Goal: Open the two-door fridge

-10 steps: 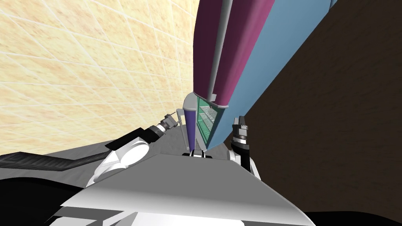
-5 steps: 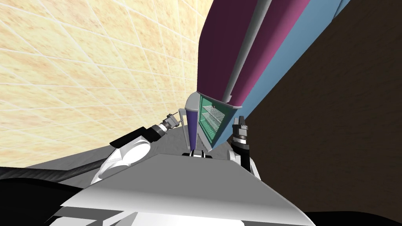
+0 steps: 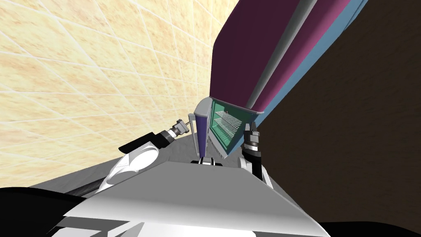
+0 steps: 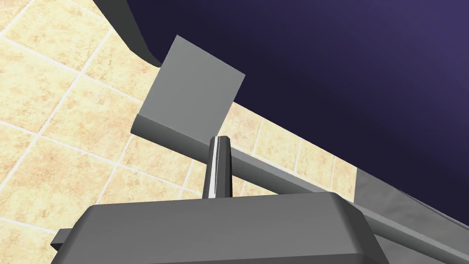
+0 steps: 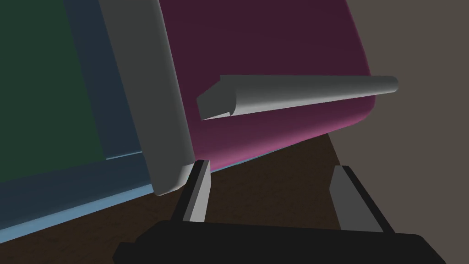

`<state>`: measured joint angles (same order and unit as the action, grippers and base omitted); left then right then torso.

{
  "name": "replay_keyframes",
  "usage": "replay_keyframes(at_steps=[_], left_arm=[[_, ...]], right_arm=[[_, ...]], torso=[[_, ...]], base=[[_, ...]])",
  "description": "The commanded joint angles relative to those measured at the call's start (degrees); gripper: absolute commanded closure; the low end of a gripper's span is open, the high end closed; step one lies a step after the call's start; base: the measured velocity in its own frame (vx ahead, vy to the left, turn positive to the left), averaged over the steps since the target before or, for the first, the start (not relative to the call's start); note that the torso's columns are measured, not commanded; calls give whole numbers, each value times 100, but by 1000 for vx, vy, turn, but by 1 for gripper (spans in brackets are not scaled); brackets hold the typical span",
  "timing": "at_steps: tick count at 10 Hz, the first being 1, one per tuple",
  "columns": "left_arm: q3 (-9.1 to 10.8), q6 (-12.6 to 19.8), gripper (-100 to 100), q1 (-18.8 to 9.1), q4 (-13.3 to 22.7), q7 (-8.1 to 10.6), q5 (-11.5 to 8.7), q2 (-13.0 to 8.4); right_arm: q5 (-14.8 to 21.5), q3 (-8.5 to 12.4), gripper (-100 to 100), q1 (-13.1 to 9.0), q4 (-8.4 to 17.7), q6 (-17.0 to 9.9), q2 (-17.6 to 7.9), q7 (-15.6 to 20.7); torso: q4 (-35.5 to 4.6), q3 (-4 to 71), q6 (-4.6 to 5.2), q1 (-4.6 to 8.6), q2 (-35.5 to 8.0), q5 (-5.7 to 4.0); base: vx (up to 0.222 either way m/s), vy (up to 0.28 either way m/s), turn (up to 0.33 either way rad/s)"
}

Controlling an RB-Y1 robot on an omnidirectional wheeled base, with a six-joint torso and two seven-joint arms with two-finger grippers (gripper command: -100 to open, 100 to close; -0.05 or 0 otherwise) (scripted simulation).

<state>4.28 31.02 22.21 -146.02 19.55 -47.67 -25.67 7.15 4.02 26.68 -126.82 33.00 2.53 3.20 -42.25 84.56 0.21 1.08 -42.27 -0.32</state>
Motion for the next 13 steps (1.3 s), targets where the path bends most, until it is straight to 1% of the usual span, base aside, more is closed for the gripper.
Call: replay_keyframes(at_steps=[1,2,3,5,6,7,9,10,11,13], left_arm=[[-85,4,100,-72,21,-39,-114,-97],[-85,4,100,-72,21,-39,-114,-97],[-146,-13,100,-124,42,-76,-201,-171],[-146,-13,100,-124,42,-76,-201,-171],[-146,-13,100,-124,42,-76,-201,-171],[-207,-30,100,-175,64,-114,-287,-245],[-207,-30,100,-175,64,-114,-287,-245],[-207,-30,100,-175,64,-114,-287,-245],[-268,-48,100,-226,85,-151,-373,-320],[-268,-48,100,-226,85,-151,-373,-320]], right_arm=[[0,0,0,0,-1,0,0,0],[0,0,0,1,0,0,0,0],[0,0,0,1,0,0,0,0],[0,1,0,1,0,0,0,0],[0,0,0,1,0,0,0,0],[0,-1,0,1,0,0,1,0],[0,1,0,1,0,0,-1,0],[0,1,0,2,0,0,0,0],[0,0,0,1,0,0,1,0],[0,1,0,1,0,0,-1,0]], torso=[[1,7,-13,-64,8,16],[0,7,-22,-97,8,30],[-1,5,-23,-94,5,29],[-4,0,-23,-123,-2,37],[-3,1,-23,-99,-1,30],[-3,0,-21,-70,-2,21],[-3,1,-23,-148,0,42],[-3,1,-22,-116,-1,37],[-4,0,-20,-75,-3,23],[-3,1,-20,-127,-1,38]], base=[[-1,193,-81],[6,112,30],[0,168,-125],[5,153,-36],[5,31,29],[-5,99,-157],[11,186,-31],[7,58,27],[4,157,-141],[13,171,-50]])
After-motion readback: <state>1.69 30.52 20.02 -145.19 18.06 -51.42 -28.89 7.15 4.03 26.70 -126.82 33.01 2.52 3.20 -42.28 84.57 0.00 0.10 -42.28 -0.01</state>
